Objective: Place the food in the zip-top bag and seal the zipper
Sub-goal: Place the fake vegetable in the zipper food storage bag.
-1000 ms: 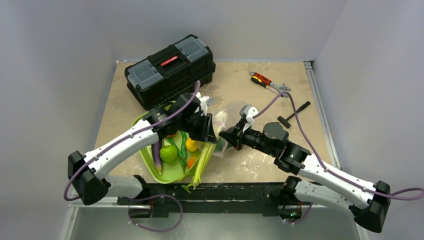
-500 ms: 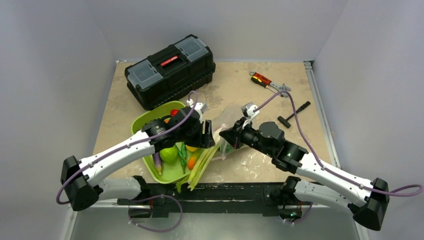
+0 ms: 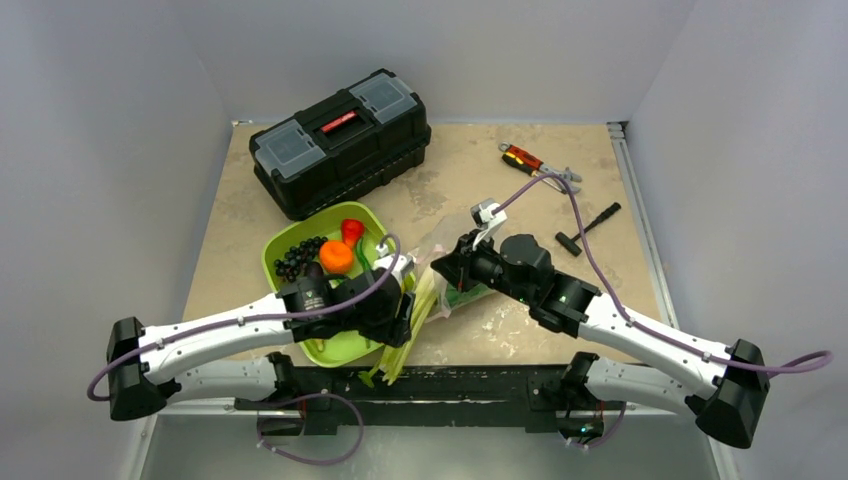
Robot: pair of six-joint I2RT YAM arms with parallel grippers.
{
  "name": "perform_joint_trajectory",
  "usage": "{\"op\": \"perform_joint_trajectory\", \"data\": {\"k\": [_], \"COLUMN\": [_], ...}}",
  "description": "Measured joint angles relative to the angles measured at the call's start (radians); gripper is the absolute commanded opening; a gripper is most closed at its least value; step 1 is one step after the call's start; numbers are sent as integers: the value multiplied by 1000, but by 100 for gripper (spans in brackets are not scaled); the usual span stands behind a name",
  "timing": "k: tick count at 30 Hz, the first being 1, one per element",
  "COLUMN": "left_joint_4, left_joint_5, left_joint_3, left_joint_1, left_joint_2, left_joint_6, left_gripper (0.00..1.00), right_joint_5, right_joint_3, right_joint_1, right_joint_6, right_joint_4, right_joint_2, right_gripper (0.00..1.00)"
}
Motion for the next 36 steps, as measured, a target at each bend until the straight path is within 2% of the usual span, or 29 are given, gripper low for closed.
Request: {"op": "perform_joint_trajectory", "data": {"k": [3, 7, 10, 12, 14, 17, 21, 25, 30, 36], "left_joint_4": [3, 5, 10, 3, -5, -23, -43, -47, -100, -140], "left_joint_5": [-43, -170, -259, -317, -352, -394, -427, -435, -413, -212], "left_joint_3": [-54, -73, -62, -36, -9, 34, 43, 43, 79, 174], "left_joint_1": [-72, -145, -200, -237, -261, -283, -285, -289, -282, -180], "left_joint_2": [-6, 15, 81, 155, 208, 265, 264, 216, 148, 67], "left_joint_6": [-38, -81, -106, -119, -132, -156, -179, -184, -147, -63], "left_gripper": [58, 60, 62, 60, 54, 34, 14, 0, 0, 0], "right_joint_5": [10, 15, 15, 15, 15, 14, 15, 14, 5, -53], "right_joint_3": [2, 2, 6, 8, 9, 12, 13, 13, 21, 21], "right_joint_1": [0, 0, 0, 0, 0, 0, 0, 0, 0, -1], "right_joint_6": [0, 0, 0, -1, -1, -1, -2, -2, -27, -115], "right_joint_4": [0, 0, -2, -2, -3, -3, -6, -10, -10, -8], "right_joint_2": [0, 0, 0, 0, 0, 0, -1, -4, -11, -36], "right_gripper": [0, 0, 0, 0, 0, 0, 0, 0, 0, 0]}}
